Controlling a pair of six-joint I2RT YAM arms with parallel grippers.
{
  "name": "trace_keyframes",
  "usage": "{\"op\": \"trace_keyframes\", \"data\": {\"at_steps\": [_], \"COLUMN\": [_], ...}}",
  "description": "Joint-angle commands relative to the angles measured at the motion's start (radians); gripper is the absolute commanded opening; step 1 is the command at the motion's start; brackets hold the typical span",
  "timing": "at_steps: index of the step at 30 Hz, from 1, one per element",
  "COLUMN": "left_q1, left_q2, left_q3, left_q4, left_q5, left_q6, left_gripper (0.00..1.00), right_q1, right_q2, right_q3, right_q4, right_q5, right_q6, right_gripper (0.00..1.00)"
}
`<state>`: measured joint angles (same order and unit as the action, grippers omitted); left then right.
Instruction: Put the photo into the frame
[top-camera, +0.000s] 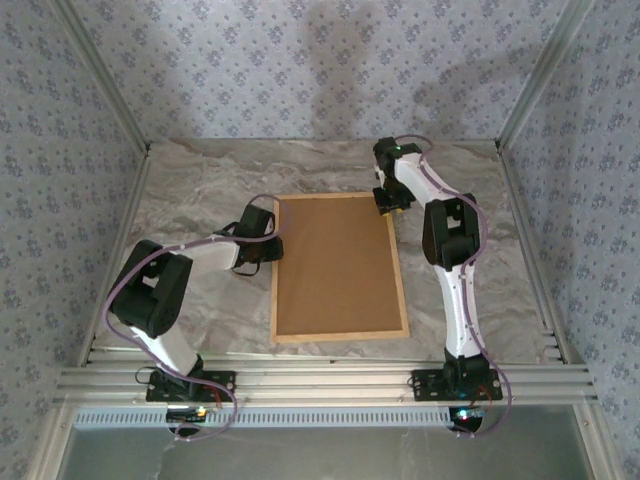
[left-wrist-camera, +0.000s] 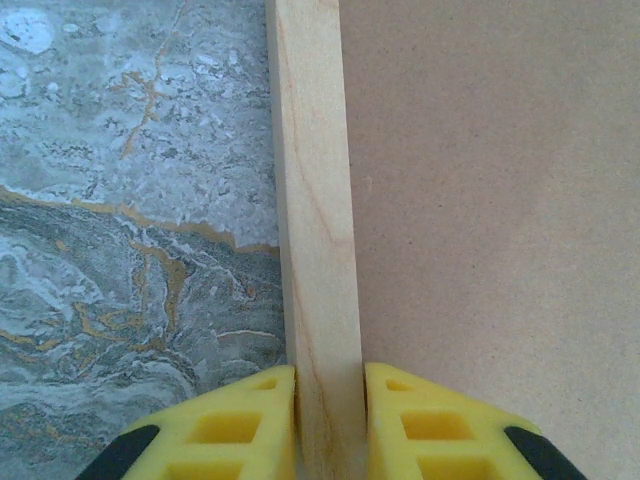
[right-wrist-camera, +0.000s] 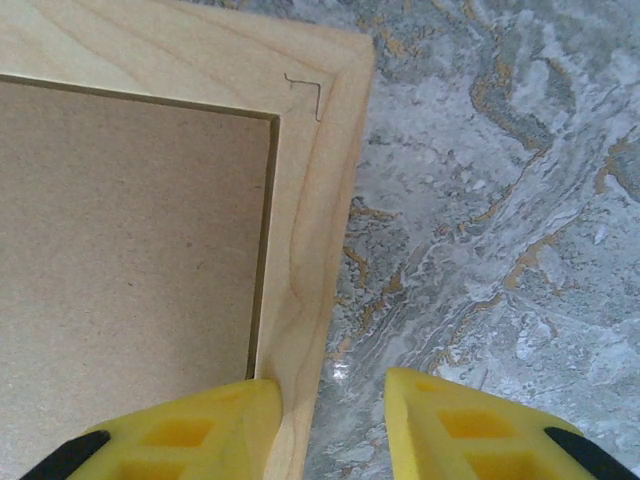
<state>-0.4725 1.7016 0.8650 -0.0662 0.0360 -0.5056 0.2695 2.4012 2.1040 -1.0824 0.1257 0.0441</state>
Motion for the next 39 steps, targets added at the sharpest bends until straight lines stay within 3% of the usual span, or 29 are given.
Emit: {"op": "trace_keyframes", "data": {"at_steps": [1, 21, 25, 28, 39], "left_q1": [-0.012, -0.011, -0.009, -0.009, -0.007], "left_q2": [0.04, 0.044, 0.049, 0.055, 0.056], "left_q3": [-0.043, -0.023, -0.017, -0.012, -0.006], "left_q4": [-0.133, -0.141, -0.142, -0.144, -0.143], "left_q5": [0.009, 0.004, 0.005, 0.007, 0.012], "left_q6": [0.027, 0.046, 0.049, 0.052, 0.057], "left_gripper": [0.22, 0.22, 0.22, 0.22, 0.22], "right_q1": [0.032, 0.082, 0.086, 0.081, 0.061], "right_q2": [0.11, 0.249, 0.259, 0.262, 0.258], "right_q3": [0.011, 0.25, 0.272, 0.279, 0.26], "right_q4": [-0.028, -0.167, -0.191, -0.192, -0.186], "right_q5": [-0.015, 0.027, 0.0, -0.092, -0.133], "right_q6": [-0.012, -0.092, -0.074, -0.036, 0.077], "right_gripper": [0.39, 0.51, 0.51, 0.49, 0.49]}}
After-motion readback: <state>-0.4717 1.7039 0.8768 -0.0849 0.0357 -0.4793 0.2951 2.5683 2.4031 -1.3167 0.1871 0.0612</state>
